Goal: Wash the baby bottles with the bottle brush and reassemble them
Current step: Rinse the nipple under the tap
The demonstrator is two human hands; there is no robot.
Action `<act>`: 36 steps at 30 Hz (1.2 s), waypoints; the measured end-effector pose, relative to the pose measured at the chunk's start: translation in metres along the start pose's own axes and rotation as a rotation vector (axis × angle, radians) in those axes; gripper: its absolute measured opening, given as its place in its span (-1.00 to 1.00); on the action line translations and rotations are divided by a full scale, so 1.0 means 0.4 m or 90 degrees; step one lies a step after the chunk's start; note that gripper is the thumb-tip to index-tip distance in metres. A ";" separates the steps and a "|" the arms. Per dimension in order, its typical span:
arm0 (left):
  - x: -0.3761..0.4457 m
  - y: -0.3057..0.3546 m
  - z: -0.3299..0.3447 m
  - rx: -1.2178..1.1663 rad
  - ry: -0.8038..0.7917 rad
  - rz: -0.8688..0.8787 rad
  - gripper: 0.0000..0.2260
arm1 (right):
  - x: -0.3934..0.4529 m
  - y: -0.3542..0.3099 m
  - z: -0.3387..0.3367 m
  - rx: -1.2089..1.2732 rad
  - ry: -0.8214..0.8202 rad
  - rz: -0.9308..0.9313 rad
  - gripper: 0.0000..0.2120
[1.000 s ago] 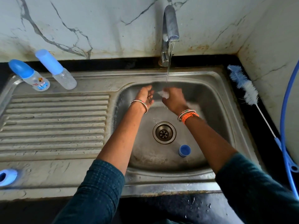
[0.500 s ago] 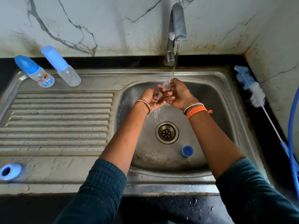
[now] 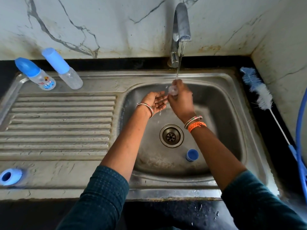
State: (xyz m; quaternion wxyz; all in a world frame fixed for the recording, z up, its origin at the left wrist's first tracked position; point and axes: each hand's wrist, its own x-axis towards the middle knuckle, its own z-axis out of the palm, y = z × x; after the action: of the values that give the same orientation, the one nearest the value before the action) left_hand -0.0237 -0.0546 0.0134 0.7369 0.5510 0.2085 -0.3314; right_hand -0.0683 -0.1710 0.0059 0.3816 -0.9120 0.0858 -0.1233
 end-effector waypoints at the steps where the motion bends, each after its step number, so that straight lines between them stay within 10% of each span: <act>1: -0.001 -0.003 -0.001 0.007 0.006 -0.004 -0.74 | -0.007 0.015 0.012 -0.032 -0.066 0.032 -0.62; 7: 0.004 -0.008 -0.020 -0.001 0.031 -0.011 -0.73 | -0.010 0.007 0.015 0.011 0.064 0.038 -0.66; 11: 0.006 -0.008 -0.009 -0.001 0.042 -0.014 -0.73 | 0.006 0.006 0.015 -0.019 -0.065 0.075 -0.65; 15: 0.003 -0.004 0.000 -0.008 0.031 -0.014 -0.74 | 0.018 -0.028 0.006 0.087 0.114 0.055 -0.72; 24: -0.001 -0.004 0.028 -0.052 -0.066 0.052 -0.87 | 0.023 -0.016 -0.013 -0.044 -0.044 0.068 -0.74; 30: 0.000 0.021 0.041 -0.029 0.034 0.158 -0.76 | 0.036 -0.017 -0.052 0.311 -0.155 0.149 -0.74; 36: 0.015 0.019 0.064 0.053 0.053 0.152 -0.77 | 0.054 0.002 -0.084 -0.172 -0.124 -0.032 -0.76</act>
State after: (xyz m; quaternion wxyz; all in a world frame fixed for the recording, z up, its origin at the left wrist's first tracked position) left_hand -0.0158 -0.0793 0.0223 0.7385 0.6152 0.1579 -0.2263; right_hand -0.0575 -0.1994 0.0315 0.2591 -0.9645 0.0411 -0.0312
